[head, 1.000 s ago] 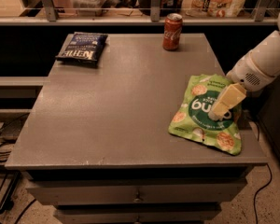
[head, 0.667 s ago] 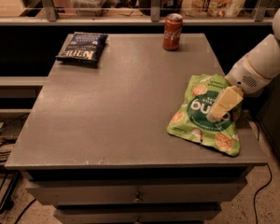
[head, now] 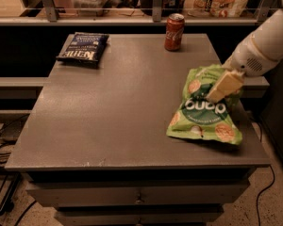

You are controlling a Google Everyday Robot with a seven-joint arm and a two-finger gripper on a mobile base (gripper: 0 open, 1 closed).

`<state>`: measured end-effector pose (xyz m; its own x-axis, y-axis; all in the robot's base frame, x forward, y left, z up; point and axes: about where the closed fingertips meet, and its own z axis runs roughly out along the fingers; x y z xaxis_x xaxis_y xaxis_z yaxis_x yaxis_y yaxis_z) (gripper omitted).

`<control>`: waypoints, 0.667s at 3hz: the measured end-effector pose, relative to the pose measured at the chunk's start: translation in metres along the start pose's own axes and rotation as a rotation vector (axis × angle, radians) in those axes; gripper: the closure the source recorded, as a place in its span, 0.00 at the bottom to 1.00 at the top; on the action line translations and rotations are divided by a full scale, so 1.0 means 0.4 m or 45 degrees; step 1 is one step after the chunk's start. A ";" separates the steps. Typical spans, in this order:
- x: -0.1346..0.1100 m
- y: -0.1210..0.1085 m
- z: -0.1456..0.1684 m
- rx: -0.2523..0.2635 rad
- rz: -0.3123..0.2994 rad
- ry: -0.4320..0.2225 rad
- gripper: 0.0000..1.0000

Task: Move green rice chip bag near blue chip bag

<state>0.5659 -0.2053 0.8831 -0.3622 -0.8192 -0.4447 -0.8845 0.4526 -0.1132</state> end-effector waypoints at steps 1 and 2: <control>-0.071 0.006 -0.068 0.059 -0.076 -0.060 0.99; -0.142 0.008 -0.117 0.057 -0.120 -0.201 1.00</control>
Offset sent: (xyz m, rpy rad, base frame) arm 0.0054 0.0588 0.1125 0.2689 -0.2115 0.1397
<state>0.5697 -0.1738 0.9496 -0.2248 -0.7946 -0.5640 -0.8970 0.3948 -0.1987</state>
